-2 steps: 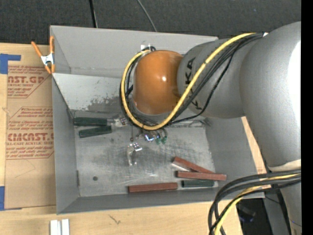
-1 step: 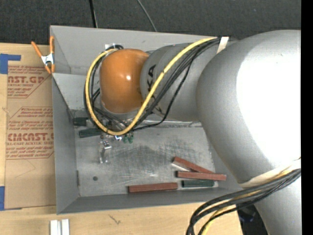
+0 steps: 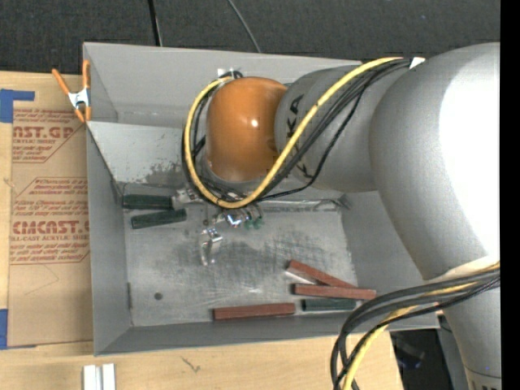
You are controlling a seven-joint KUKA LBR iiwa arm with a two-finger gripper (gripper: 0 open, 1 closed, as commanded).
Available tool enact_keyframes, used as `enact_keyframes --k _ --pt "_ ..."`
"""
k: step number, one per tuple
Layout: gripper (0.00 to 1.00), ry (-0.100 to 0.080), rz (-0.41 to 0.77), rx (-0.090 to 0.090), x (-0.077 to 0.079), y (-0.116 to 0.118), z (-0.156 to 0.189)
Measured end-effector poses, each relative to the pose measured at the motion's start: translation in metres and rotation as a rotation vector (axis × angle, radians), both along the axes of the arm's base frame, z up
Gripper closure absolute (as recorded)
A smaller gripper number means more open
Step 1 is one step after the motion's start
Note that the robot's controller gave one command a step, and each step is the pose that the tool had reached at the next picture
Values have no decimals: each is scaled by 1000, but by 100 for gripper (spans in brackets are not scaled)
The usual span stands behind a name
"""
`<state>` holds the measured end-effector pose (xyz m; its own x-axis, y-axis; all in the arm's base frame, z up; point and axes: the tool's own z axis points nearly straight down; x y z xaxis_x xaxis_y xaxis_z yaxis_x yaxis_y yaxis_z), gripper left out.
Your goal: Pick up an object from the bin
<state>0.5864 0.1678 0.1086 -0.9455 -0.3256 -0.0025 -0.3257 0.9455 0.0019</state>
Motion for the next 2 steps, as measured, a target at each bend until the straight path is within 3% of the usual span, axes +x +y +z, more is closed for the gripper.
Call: enact_keyframes --k 1,2 --pt "0 0 -24 -3 3 -35 -6" --pt "0 -1 -60 0 3 21 -8"
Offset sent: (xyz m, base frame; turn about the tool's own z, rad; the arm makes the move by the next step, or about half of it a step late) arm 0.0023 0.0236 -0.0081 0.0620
